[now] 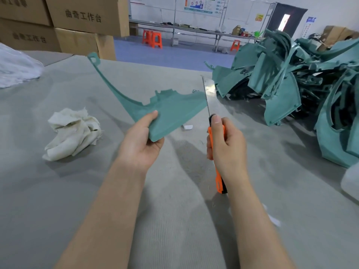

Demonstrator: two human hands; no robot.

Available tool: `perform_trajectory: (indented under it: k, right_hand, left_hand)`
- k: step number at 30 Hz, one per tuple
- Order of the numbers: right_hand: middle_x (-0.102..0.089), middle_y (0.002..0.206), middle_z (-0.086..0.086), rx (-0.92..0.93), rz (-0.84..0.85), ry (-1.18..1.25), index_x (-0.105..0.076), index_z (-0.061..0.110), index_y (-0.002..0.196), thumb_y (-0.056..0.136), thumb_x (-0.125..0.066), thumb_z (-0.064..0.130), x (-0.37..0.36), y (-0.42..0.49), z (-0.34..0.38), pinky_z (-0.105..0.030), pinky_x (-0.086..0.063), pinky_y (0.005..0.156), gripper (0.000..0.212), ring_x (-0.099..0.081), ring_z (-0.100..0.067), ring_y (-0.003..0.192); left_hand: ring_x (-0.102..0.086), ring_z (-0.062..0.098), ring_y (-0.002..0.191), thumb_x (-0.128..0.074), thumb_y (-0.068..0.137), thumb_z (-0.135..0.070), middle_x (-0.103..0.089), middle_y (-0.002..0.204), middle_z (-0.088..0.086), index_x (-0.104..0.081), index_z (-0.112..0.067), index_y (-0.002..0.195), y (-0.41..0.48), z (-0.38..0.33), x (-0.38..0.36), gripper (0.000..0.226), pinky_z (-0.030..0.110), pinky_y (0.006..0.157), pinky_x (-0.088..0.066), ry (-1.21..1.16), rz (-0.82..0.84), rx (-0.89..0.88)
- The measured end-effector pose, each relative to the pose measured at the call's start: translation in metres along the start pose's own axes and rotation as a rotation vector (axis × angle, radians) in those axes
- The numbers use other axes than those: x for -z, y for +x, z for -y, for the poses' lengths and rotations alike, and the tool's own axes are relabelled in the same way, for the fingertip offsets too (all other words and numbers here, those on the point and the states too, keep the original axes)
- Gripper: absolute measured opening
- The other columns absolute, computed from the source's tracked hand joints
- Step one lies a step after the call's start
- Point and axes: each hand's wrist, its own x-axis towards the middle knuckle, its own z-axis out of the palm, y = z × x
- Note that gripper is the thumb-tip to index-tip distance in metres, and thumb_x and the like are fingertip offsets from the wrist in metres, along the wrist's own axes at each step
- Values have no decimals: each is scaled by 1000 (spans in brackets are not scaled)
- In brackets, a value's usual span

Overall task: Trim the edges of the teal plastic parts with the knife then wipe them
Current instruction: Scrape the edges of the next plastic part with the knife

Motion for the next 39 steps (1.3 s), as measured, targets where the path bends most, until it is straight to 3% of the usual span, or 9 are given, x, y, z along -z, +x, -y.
perform_trajectory:
  k: [7,11,15,17,20,23,31,34,39]
  right_hand:
    - [-37,58,-10,27,10,-18,-39,21,63,93,-45,50,-1,0,-2,-30,-34,42,43,-35,-19,50]
    - [-44,57,-14,115,204,-156,-46,17,69,87,-44,58,-11,-8,-1,-47,-41,47,45,-43,-33,52]
    - [-45,50,0,226,454,-302,-51,18,70,91,-48,52,-21,-15,-1,-40,-47,48,41,-46,-14,44]
    - [-46,50,7,210,536,-291,-53,20,70,89,-49,55,-22,-18,-1,-35,-46,46,40,-46,-9,44]
    - [-51,50,7,-20,338,-79,-58,19,71,86,-49,57,-17,-10,1,-29,-46,45,42,-51,-9,44]
    - [-62,67,7,-150,78,-377,-55,22,75,95,-46,49,-4,9,-15,-37,-53,66,35,-66,-22,70]
    - [-56,118,-13,-208,125,-1000,-56,13,113,96,-48,30,-23,8,-28,-37,-40,82,26,-50,-34,108]
    - [-49,130,-11,-36,115,-707,-53,12,129,95,-54,31,-68,1,-6,-33,-32,98,38,-43,-31,122]
    - [-24,156,-18,211,612,-540,-40,24,145,89,-60,50,-205,-23,25,-36,-13,118,65,-18,-30,145]
  left_hand:
    - [-58,14,73,-53,93,-4,-63,85,5,-59,-9,84,-2,-1,-1,13,12,33,-38,-34,-7,54]
    - [-59,13,69,-51,94,-4,-63,83,6,-59,-7,81,-3,1,-2,15,13,34,-40,-97,-3,74]
    - [-66,14,60,-52,92,-3,-69,75,6,-62,-5,83,-4,0,-2,14,19,55,-54,-120,-27,34]
    - [-65,12,51,-54,93,-6,-69,61,2,-61,-8,74,-5,-4,-1,21,18,49,-52,-90,-62,-35]
    - [-65,6,56,-58,93,-11,-70,63,-5,-61,-16,80,-2,-12,4,14,16,48,-49,-34,-172,-230]
    - [-70,6,73,-60,93,-14,-71,85,-6,-60,-19,92,0,-22,12,6,23,60,-56,-36,-274,-472]
    - [-70,9,88,-57,94,-15,-72,95,-8,-63,-21,101,-9,-45,18,11,29,76,-58,34,-280,-602]
    - [-69,16,97,-57,93,-13,-71,107,-2,-62,-21,107,-12,-74,36,17,36,84,-56,42,-329,-681]
    - [-72,14,79,-56,91,-7,-72,87,-4,-63,-15,107,-19,-121,71,19,33,72,-59,4,-447,-809]
